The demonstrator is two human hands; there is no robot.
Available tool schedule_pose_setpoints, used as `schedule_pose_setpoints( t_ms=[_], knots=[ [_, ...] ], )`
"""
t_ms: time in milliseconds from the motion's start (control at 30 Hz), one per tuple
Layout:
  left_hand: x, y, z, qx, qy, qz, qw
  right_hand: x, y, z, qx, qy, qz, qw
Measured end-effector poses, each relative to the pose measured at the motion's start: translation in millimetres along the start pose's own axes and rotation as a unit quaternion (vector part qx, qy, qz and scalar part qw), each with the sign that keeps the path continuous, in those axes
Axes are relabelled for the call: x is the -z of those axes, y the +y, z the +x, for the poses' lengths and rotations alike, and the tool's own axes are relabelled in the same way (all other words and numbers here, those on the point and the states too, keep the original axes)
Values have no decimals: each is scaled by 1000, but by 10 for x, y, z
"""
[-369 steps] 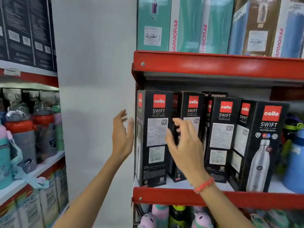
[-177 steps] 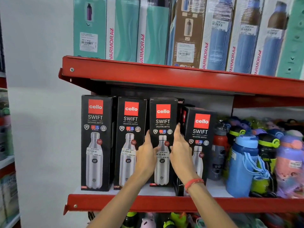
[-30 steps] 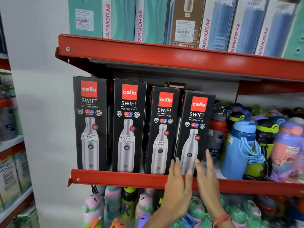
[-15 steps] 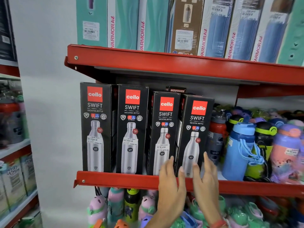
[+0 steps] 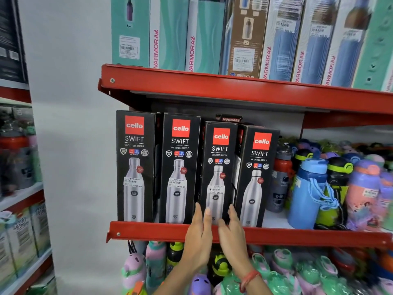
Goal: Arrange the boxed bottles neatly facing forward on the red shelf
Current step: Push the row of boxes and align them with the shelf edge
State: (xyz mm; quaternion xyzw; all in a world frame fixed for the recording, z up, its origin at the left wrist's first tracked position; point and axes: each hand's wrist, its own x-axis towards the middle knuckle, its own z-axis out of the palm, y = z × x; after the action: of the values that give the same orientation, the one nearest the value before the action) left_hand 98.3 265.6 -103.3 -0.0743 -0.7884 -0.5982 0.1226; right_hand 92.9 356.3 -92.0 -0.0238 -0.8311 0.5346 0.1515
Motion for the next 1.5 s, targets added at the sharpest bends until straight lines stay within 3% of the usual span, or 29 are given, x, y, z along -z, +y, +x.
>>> schedule_pose_setpoints(
  t_ms=[267,400,467,567,800,1067,1200,1500],
  knots=[
    [159,-8,-40,-19,-11,0,1000,26,-23,-104,1,21,-11,1000],
    [301,25,-110,-70,78,-3,994,-44,-218,-227,93,62,-23,993],
    [420,-16,-134,-90,137,5,986,-143,-329,-299,126,31,4,992],
    [589,-104,-145,-77,173,15,982,-346,-417,-349,101,-60,18,993],
    [753,-217,-126,-14,96,22,995,-652,-515,-207,-9,-102,50,993],
    [887,-273,-114,-2,108,12,994,-680,-535,-252,28,-86,22,996],
    [888,-263,-130,8,78,15,997,-742,-551,-188,11,-85,10,996],
    [1026,-257,-107,33,81,4,996,-710,-490,-219,-5,-101,73,992]
  ],
)
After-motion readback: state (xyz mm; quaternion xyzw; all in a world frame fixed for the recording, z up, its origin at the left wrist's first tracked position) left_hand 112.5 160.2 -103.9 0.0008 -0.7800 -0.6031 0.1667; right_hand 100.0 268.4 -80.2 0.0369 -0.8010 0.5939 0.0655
